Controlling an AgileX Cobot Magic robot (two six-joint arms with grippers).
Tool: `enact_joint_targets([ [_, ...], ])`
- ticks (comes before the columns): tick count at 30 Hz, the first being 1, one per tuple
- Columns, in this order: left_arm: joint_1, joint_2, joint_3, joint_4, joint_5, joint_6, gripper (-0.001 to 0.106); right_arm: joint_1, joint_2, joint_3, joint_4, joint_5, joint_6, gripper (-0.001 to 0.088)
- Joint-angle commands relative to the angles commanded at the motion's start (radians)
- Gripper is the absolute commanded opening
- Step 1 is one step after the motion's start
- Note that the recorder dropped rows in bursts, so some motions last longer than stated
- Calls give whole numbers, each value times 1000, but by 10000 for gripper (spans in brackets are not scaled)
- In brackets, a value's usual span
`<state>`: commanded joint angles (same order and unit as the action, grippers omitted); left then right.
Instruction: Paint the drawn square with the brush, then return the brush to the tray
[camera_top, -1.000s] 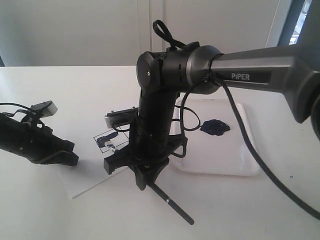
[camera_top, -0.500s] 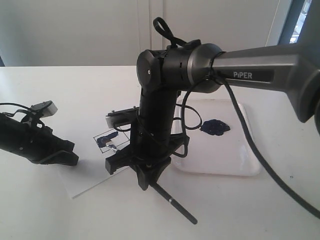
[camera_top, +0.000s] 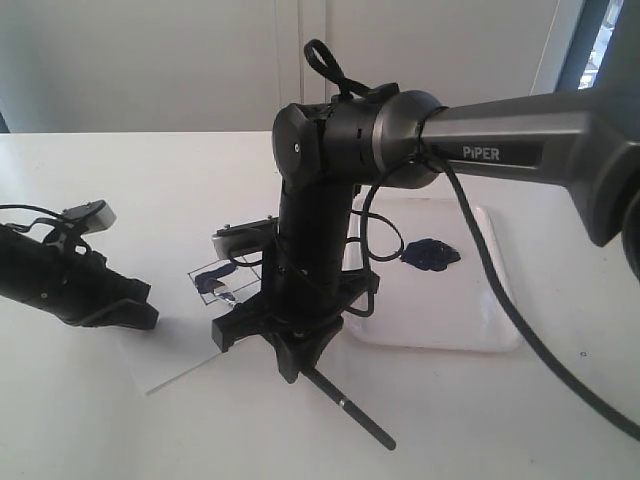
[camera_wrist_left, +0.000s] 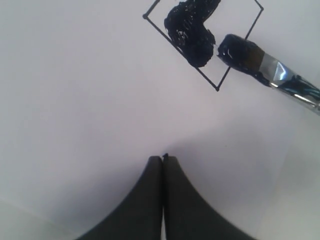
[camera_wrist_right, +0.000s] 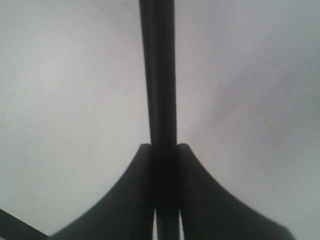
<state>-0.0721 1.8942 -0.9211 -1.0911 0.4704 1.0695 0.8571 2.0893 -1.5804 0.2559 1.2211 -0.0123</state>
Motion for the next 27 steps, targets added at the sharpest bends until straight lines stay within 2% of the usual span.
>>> enact_joint_targets([
  [27, 0, 0, 0, 0, 0, 0, 0, 3, 19, 0, 41, 0, -11, 0],
])
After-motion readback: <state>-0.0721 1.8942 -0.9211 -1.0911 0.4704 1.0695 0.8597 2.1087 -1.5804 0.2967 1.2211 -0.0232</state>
